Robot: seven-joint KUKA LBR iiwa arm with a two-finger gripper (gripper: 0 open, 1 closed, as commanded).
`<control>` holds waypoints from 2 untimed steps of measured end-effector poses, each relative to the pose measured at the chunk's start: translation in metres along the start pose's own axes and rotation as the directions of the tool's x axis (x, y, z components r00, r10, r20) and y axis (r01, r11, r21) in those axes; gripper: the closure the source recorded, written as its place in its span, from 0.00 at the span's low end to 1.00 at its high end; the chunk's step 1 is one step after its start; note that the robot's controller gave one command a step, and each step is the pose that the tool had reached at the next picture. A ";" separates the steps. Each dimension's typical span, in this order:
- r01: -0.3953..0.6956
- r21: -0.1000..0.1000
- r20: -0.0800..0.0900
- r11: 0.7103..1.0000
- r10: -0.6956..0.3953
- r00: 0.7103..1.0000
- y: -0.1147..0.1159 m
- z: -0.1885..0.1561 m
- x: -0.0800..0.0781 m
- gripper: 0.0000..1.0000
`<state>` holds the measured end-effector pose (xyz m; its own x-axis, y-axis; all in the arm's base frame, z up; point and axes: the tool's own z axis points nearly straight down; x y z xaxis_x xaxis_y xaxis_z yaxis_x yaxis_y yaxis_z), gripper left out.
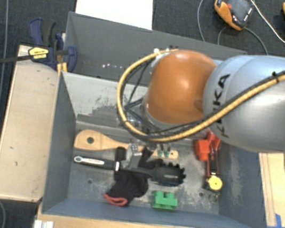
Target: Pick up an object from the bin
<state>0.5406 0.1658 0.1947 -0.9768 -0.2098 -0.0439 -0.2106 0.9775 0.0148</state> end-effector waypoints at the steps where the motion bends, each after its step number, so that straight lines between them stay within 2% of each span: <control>1: 0.126 -0.002 0.005 0.992 -0.126 0.992 0.020 0.041 0.045 0.00; 2: 0.106 0.000 0.004 0.994 -0.106 0.994 0.023 0.051 0.049 0.00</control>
Offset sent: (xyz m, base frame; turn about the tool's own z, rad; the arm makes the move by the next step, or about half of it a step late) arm -0.0509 0.0132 -0.0527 -0.1060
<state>0.4901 0.1793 0.1423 -0.9488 -0.3119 -0.0494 -0.3128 0.9498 0.0106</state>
